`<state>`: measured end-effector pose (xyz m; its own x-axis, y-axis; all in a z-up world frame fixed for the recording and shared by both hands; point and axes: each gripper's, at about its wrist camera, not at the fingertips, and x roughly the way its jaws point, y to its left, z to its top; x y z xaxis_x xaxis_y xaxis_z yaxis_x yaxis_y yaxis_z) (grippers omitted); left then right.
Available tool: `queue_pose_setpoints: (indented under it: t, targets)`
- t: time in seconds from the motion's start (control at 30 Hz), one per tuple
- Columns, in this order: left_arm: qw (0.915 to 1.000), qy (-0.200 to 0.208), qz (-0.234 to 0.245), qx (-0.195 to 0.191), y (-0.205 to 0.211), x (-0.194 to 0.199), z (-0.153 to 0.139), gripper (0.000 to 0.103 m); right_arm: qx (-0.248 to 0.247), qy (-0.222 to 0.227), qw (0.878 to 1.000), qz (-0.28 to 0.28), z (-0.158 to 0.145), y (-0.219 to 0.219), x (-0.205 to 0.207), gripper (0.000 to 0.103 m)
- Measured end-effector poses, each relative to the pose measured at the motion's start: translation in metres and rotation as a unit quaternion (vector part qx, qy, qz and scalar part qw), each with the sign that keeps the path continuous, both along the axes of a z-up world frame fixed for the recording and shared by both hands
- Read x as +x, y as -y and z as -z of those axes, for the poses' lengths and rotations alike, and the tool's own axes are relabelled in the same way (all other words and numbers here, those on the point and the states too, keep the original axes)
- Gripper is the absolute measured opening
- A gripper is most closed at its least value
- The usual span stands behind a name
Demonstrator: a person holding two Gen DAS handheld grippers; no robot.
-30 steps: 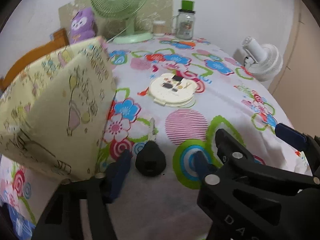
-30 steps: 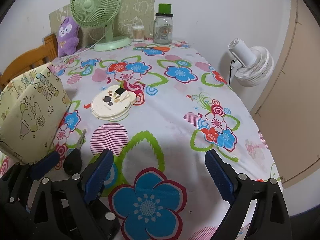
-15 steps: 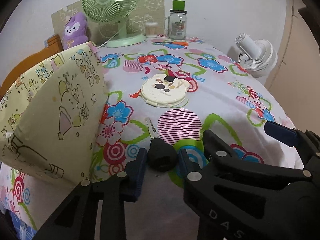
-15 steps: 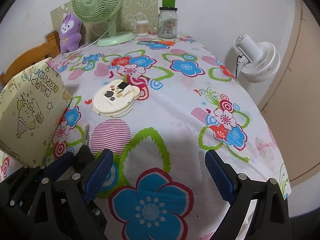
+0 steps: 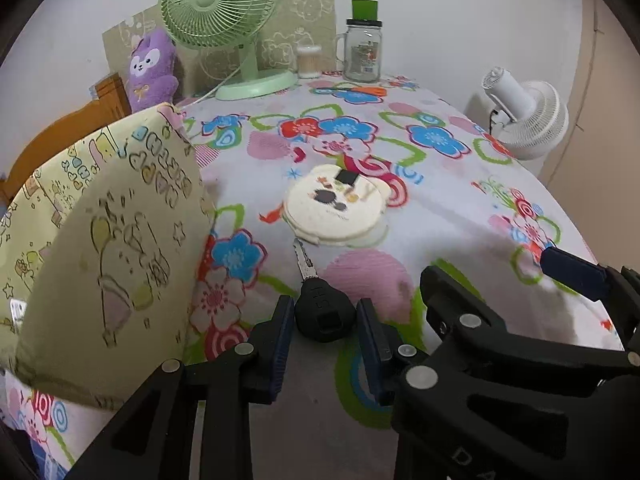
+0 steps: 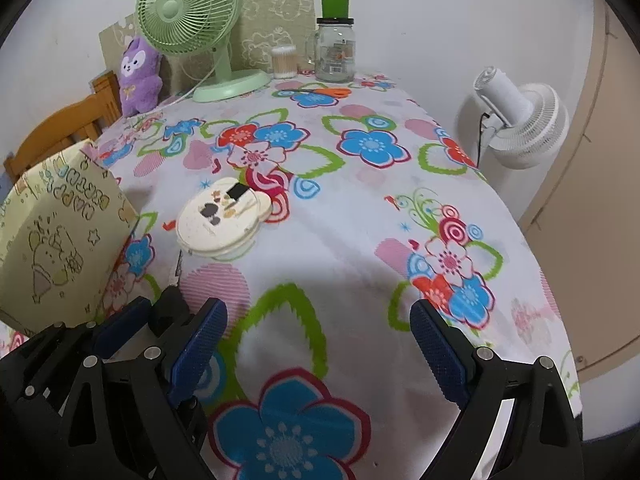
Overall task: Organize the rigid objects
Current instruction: 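Move the right tool to the cream round case and close on it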
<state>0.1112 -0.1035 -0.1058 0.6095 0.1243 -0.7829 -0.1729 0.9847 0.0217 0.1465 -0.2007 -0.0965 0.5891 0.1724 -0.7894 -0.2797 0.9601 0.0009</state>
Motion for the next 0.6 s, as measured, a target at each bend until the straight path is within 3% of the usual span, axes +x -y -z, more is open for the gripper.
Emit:
queue_pose_setpoints:
  t: [0.6]
  targets:
    - [0.9992,-0.011,-0.034,0.021,-0.030,0.022,0.002,0.032,-0.003,-0.020,0.998,-0.067,0.008,-0.045,0.040,0.095]
